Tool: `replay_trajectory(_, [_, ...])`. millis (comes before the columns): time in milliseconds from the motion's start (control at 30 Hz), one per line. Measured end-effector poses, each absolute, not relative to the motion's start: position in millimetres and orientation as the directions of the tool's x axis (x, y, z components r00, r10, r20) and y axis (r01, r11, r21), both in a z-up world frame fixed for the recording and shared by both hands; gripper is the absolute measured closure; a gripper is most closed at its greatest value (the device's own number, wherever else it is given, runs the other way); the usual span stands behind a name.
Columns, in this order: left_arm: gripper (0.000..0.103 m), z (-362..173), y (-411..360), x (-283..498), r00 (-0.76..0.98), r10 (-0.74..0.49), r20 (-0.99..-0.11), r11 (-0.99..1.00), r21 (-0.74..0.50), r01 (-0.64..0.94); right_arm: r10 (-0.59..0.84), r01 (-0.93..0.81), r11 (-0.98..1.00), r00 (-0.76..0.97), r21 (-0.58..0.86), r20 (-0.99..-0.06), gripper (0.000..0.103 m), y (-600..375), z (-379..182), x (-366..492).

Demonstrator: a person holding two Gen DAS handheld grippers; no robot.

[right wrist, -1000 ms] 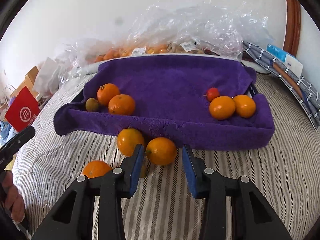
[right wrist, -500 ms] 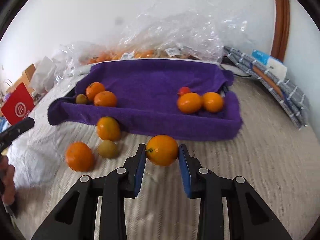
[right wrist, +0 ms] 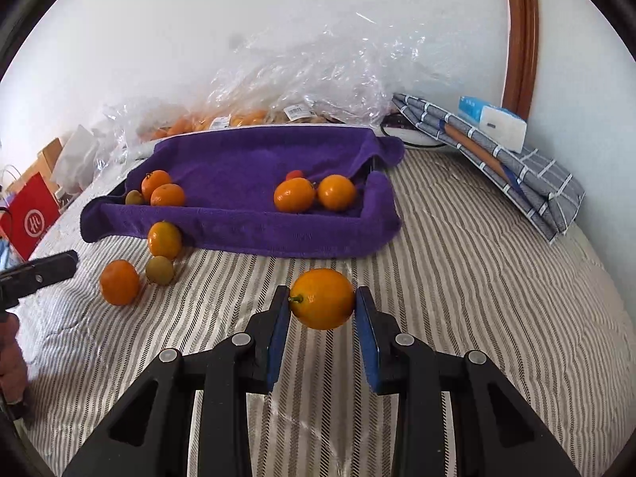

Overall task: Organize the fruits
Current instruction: 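Close the left tool around the large orange on the bed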

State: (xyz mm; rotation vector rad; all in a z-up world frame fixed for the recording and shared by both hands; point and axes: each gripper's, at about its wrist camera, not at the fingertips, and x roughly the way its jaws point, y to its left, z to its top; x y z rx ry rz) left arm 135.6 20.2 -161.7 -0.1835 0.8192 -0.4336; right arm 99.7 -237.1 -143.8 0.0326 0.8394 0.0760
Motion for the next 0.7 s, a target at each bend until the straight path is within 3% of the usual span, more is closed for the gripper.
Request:
replay_trajectory(400, [0.054,-177,-21,150,0.554,-0.348,-0.756,0.934,-0.230,0.272,0.195,-0.077,0.979,0.634,0.190,-0.748,0.070,-249,-150,100])
replay_trajectory(467, [0.066,-181,-23,155,0.534,-0.349,-0.770,0.933,-0.231,0.275,0.194,-0.071,0.978,0.639,0.194,-0.744,0.070,-250,-150,99])
replay_trajectory(700, [0.066,-176,-3,148,0.581,-0.405,-0.706,0.914,-0.319,0.250,0.189,-0.068,0.979,0.644,0.191,-0.741,0.070,-250,-149,98])
